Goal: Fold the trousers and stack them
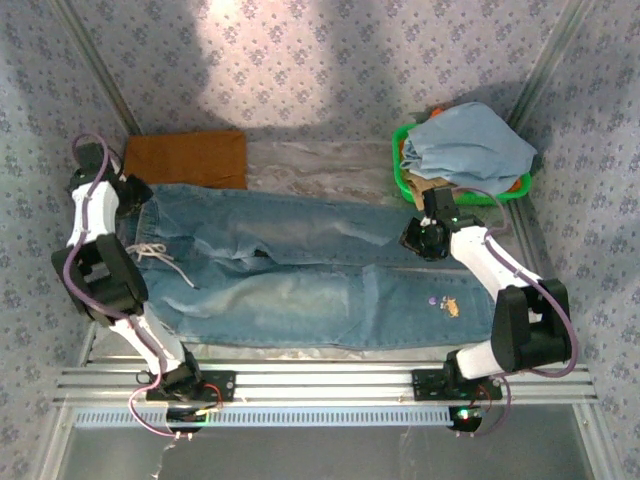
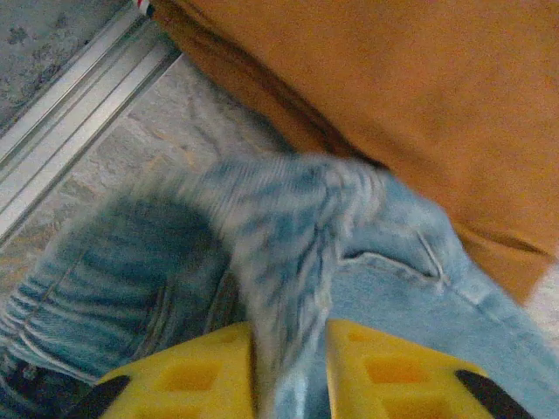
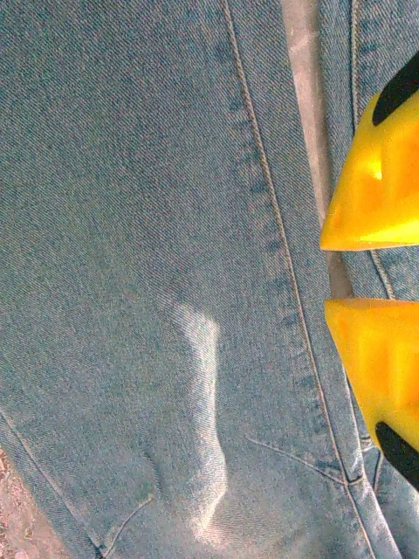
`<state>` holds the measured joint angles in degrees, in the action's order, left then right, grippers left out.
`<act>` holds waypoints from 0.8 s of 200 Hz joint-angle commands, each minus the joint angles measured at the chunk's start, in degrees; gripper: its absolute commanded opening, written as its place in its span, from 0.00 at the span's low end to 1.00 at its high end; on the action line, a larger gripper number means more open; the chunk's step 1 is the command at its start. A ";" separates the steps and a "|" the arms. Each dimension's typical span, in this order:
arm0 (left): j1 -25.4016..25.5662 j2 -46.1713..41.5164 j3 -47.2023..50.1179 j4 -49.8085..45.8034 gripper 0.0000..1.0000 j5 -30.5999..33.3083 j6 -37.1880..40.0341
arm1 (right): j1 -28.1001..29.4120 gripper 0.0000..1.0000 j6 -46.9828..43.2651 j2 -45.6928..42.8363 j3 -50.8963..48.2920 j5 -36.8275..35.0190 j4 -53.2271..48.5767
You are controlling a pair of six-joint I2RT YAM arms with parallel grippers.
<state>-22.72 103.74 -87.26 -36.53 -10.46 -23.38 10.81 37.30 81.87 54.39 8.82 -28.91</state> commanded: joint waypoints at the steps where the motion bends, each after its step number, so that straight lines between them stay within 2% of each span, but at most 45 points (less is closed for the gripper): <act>1: -2.27 -0.87 -2.73 -0.45 0.48 2.81 -1.96 | 0.38 0.25 -3.30 -0.62 0.18 -0.73 -2.58; 22: -1.57 -5.66 -2.27 -1.76 0.68 5.79 -4.37 | 1.15 0.29 -4.05 -0.40 0.40 -0.50 -2.76; 36: 1.21 -9.41 -0.07 -2.05 0.70 6.19 -6.39 | 2.61 0.31 -3.91 1.68 1.80 -0.54 -2.09; 64: 13.88 -18.24 12.63 2.68 0.70 9.08 -10.96 | 6.76 0.34 -2.67 9.01 7.96 -0.83 -0.72; 70: 16.73 -19.95 16.44 5.04 0.70 8.91 -11.73 | 7.81 0.31 -2.21 11.12 9.44 -0.64 -0.12; 88: 22.02 -22.51 25.98 10.86 0.68 8.85 -15.74 | 10.40 0.09 -1.71 17.52 15.06 -1.56 0.76; 97: 22.78 -22.63 29.97 14.86 0.66 6.59 -16.73 | 11.51 0.00 -1.70 20.72 17.77 -2.95 0.99; 133: 23.05 -19.61 40.81 20.99 0.63 8.09 -21.45 | 10.23 0.00 1.54 32.12 25.11 -7.97 -1.94; 160: 21.47 -20.68 46.92 22.44 0.63 11.53 -23.63 | 8.09 0.00 2.35 34.49 24.51 -9.59 -3.09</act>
<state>0.14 84.88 -43.53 -18.81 -2.15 -43.24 21.04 37.47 114.54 78.54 3.36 -28.08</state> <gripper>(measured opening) 0.632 0.066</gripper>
